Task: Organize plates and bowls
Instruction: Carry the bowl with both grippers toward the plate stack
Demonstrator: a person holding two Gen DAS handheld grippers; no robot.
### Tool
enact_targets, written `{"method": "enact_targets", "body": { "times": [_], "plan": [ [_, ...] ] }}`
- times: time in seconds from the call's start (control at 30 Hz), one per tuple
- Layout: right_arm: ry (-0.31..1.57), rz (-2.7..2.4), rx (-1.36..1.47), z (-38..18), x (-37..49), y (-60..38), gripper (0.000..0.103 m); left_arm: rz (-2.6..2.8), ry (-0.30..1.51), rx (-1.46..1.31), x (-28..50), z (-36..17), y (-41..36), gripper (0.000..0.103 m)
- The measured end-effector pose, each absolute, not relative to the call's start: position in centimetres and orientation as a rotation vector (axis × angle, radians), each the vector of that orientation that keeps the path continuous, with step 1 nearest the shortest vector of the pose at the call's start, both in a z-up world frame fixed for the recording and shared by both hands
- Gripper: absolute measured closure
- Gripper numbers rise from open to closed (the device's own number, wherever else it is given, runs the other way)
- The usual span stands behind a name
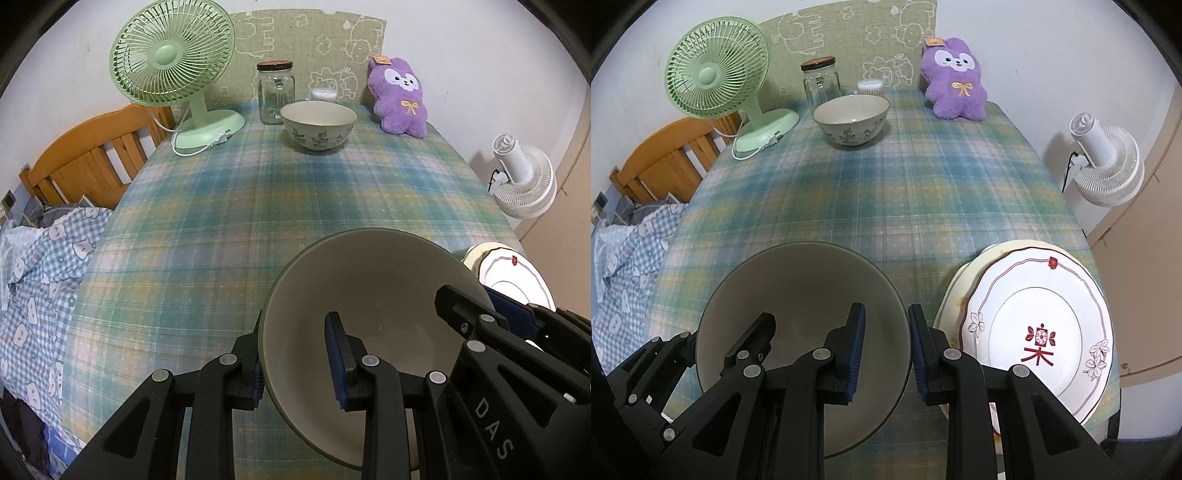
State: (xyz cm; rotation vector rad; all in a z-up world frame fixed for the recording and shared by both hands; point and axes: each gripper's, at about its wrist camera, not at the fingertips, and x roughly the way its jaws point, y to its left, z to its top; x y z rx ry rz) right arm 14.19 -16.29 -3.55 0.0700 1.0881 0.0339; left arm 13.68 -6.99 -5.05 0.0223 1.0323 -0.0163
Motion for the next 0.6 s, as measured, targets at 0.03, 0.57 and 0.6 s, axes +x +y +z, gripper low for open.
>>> {"method": "enact_targets", "body": {
  "times": [0.03,0.57,0.6],
  "plan": [
    [1.092,0.035,0.079,-3.7,14.2,-16.4,0.076,-0.017,1.032,0.030,13.7,-5.1,-7.1,0.076],
    [1.130,0.058,0.116,-5.4,15.1,-15.7,0.076,0.005,1.122,0.050,14.7,-6.5,-6.4,0.073],
    [1.128,0.057,0.112,-5.5,15.1,-15.7,0.076,0.004,1.119,0.047,14.7,-6.6,-6.4,0.072]
  ]
}}
